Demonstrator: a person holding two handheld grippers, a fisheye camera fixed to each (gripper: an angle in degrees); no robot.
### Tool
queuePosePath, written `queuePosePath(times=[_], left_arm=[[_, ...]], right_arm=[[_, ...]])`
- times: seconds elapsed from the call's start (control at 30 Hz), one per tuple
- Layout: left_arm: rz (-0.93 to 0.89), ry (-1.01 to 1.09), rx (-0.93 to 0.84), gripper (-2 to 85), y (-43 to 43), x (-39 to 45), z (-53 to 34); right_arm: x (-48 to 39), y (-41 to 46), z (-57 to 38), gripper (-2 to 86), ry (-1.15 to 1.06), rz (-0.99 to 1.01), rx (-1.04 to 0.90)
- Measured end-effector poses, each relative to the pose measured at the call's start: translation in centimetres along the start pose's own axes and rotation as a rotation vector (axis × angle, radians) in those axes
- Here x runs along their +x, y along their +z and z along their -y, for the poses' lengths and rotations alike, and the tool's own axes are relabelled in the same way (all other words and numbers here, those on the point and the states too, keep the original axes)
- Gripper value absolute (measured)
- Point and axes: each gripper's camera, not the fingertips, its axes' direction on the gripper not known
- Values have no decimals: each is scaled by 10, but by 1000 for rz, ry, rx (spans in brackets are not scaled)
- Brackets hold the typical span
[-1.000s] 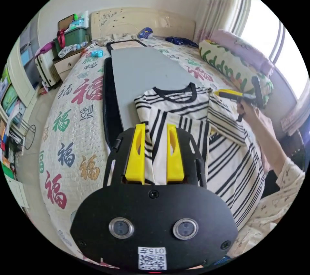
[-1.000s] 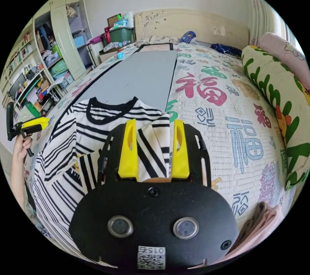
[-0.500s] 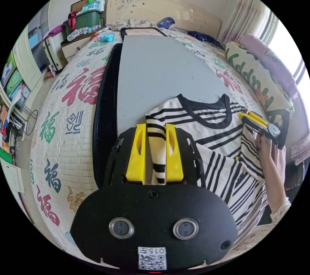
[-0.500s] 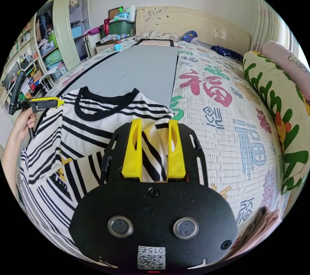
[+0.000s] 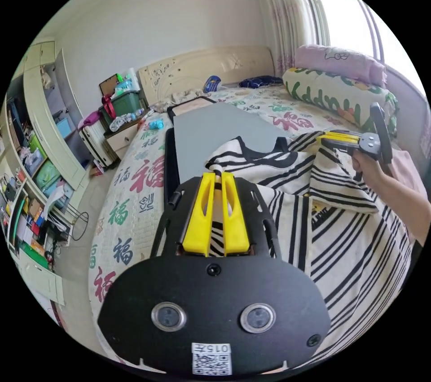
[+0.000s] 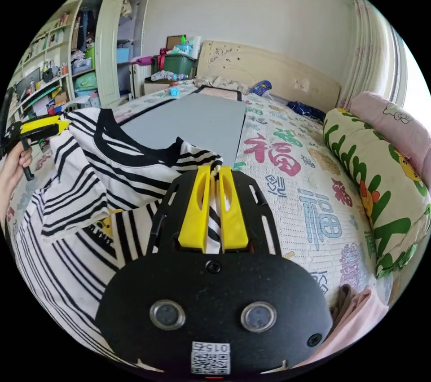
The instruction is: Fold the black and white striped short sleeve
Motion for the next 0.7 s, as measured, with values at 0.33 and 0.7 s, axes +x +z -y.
queuePosePath(times=[0.33,0.7], left_arm=[[-136,174,121,17,-279,63,-289],[-215,-201,104,26,-326,100,-531]], right_arm=[[2,-424,-229,43,-215,441,220],[1,-503,-335,7,-162,367,30]])
